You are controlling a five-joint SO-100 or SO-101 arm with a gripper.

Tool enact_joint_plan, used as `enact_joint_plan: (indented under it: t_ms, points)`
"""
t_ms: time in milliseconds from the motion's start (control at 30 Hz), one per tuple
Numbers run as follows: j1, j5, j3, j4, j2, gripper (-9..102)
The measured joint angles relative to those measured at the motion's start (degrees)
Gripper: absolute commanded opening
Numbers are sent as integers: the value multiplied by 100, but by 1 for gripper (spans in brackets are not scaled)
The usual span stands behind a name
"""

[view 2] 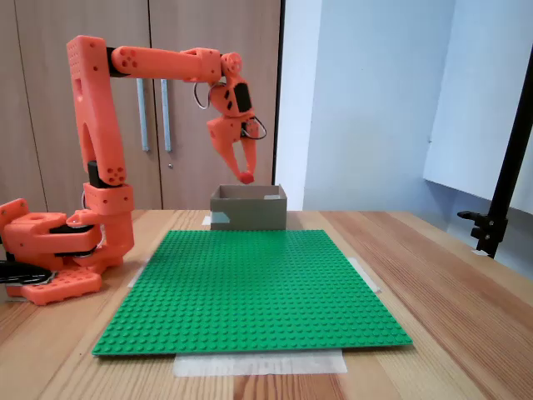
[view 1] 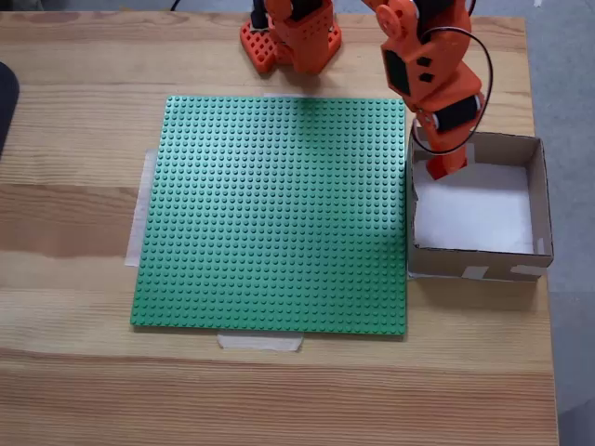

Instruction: Pick the red lego block and put it in the box.

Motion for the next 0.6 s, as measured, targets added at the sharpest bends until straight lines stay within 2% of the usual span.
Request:
enact_joint_plan:
  t_ms: [600]
  points:
    - [-299, -202, -1301, 114, -1433, -1]
